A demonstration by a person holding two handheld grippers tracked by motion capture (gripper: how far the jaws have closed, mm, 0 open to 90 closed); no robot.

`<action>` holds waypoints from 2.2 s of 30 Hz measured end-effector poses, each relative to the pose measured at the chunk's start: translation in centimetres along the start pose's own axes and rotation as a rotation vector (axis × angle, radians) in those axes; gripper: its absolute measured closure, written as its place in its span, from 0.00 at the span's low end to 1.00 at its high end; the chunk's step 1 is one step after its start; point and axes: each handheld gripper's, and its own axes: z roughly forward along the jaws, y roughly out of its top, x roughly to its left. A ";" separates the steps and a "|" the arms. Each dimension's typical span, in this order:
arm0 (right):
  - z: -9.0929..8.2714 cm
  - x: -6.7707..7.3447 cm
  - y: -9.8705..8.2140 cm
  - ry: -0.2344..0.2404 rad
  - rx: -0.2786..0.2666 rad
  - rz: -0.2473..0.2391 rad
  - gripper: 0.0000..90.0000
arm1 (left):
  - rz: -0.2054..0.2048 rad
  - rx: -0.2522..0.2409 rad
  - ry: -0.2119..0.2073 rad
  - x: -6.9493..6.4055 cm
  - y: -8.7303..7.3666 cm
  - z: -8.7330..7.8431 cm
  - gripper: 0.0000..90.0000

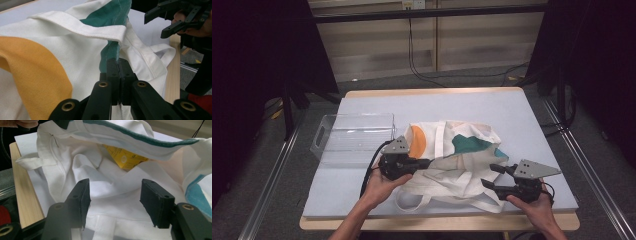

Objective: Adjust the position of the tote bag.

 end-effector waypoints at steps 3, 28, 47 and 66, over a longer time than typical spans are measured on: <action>0.1 -0.2 0.2 -0.001 -0.005 -0.005 0.46 | 0.000 -0.002 0.006 0.2 0.4 -0.2 0.99; 2.7 -3.9 7.0 -0.043 -0.073 -0.078 0.42 | -0.023 -0.003 -0.004 2.4 2.2 -1.2 0.99; 7.8 -5.1 8.7 0.071 0.049 -0.094 0.82 | -0.045 -0.023 -0.001 4.0 4.2 -1.6 0.98; 10.0 -8.1 12.8 0.150 0.087 -0.025 0.96 | 0.000 0.092 0.067 5.8 7.0 1.0 0.81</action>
